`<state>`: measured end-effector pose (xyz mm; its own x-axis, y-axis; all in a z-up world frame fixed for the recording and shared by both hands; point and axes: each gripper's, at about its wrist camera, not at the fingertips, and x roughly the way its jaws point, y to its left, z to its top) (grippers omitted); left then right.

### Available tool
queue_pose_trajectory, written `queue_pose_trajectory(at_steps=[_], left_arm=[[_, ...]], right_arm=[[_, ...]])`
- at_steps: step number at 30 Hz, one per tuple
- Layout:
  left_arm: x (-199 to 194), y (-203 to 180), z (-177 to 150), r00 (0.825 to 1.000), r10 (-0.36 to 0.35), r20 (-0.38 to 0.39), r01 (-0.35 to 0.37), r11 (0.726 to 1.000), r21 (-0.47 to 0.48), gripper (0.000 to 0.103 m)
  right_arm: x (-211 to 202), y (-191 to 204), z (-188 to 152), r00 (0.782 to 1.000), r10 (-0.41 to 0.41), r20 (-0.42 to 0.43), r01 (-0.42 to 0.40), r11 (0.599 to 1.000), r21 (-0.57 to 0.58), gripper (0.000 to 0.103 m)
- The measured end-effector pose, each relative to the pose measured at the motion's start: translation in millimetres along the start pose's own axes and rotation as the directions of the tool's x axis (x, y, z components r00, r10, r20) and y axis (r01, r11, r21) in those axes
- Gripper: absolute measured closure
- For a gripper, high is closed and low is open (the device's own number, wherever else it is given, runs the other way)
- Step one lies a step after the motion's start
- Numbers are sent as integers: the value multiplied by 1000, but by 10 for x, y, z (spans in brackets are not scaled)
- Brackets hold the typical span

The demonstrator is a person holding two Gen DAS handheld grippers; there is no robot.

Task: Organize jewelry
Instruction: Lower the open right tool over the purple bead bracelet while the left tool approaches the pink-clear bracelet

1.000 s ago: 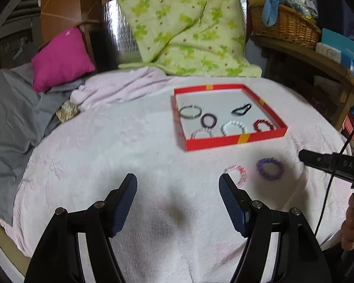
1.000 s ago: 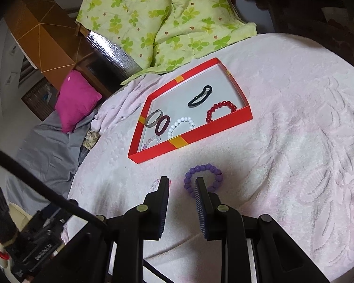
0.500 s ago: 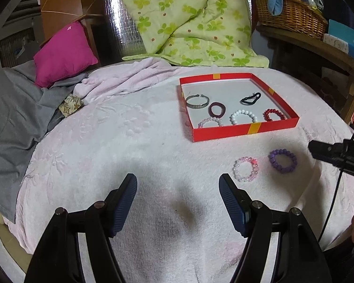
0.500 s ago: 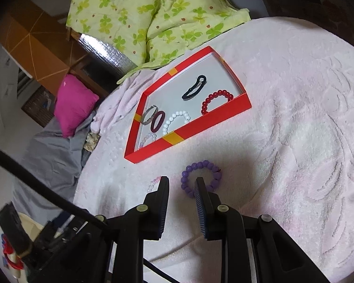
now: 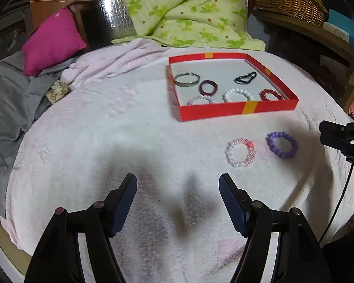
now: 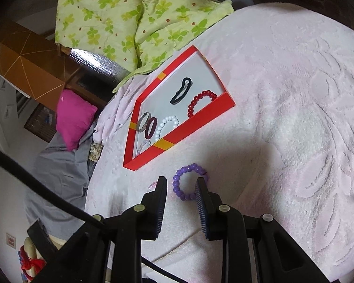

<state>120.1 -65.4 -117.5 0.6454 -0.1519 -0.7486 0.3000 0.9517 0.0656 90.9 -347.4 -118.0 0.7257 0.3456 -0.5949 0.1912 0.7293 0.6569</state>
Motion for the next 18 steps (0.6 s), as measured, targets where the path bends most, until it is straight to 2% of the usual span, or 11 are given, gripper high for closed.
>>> queue_pose_trajectory(at_steps=[10, 14, 18], left_arm=[[106, -62, -66, 1000, 0, -22, 1, 999, 43, 30], [105, -30, -51, 1000, 17, -5, -17, 999, 48, 30], [128, -9, -42, 1000, 25, 4, -25, 998, 55, 29]], right_arm=[[302, 77, -75, 995, -77, -66, 76, 997, -17, 76], [392, 99, -85, 990, -129, -61, 127, 991, -37, 76], [488, 127, -70, 976, -215, -33, 213, 975, -66, 76]])
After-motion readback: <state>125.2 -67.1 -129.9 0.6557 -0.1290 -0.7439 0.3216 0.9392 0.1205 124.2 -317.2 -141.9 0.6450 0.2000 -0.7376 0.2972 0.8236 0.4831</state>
